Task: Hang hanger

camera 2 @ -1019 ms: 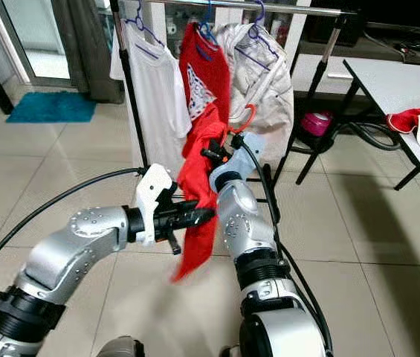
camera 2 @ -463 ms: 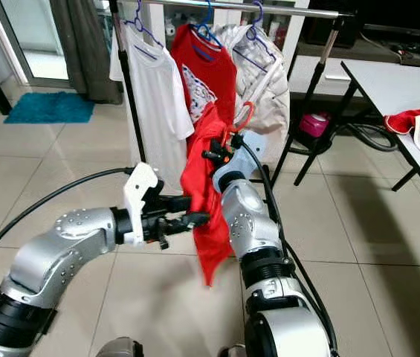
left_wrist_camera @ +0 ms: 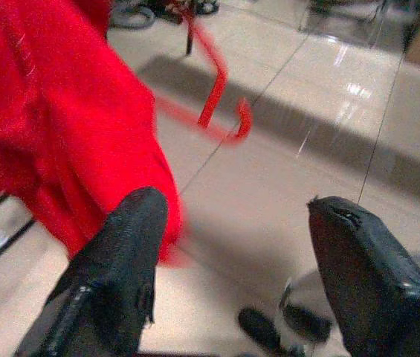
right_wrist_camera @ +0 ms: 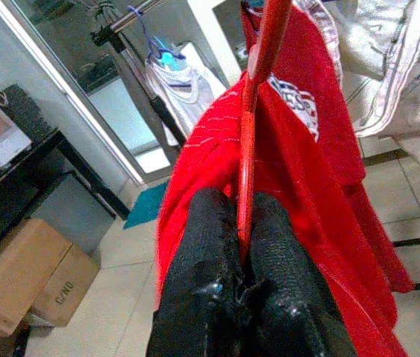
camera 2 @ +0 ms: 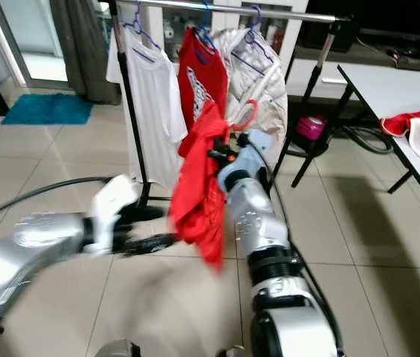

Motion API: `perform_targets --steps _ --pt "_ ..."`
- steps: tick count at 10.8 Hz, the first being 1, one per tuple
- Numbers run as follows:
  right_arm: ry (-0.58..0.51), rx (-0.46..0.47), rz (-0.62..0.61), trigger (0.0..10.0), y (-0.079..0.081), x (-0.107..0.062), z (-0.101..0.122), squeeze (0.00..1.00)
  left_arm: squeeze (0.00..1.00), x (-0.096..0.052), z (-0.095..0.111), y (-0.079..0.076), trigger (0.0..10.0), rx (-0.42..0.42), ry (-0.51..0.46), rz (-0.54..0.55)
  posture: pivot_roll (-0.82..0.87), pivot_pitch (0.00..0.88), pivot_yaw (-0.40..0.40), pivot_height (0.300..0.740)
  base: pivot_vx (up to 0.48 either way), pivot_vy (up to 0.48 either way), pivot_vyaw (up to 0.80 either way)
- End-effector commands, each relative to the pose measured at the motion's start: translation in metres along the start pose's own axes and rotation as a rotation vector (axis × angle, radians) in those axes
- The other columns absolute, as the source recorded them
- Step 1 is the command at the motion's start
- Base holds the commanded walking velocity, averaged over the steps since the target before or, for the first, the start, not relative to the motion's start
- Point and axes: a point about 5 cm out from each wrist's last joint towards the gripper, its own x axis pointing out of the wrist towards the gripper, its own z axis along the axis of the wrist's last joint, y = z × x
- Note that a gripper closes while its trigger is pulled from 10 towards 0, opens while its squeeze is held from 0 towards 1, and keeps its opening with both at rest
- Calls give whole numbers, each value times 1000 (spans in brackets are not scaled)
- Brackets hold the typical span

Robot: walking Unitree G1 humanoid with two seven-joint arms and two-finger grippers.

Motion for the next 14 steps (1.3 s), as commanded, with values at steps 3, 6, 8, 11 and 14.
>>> perform_targets --steps 3,6,8,11,14 --pt "-94 -60 62 10000 -2 0 33 0 1000 -22 3 -9 10000 6 -40 -61 24 0 -54 740 0 0 0" --pt "-118 -104 144 10000 -7 -7 50 0 1000 -40 -9 2 10000 -18 -27 80 15 0 -52 740 0 0 0" --pt "-107 -142 242 10000 -3 -16 62 0 1000 -53 0 40 10000 15 -101 396 10 0 -53 740 0 0 0" --pt "-84 -132 419 10000 10 -36 80 0 1000 -65 11 69 10000 44 -282 602 -15 0 -45 740 0 0 0" --pt "0 -142 515 10000 16 -58 81 0 0 -56 -4 78 10000 27 -271 522 -16 0 -50 740 0 0 0"
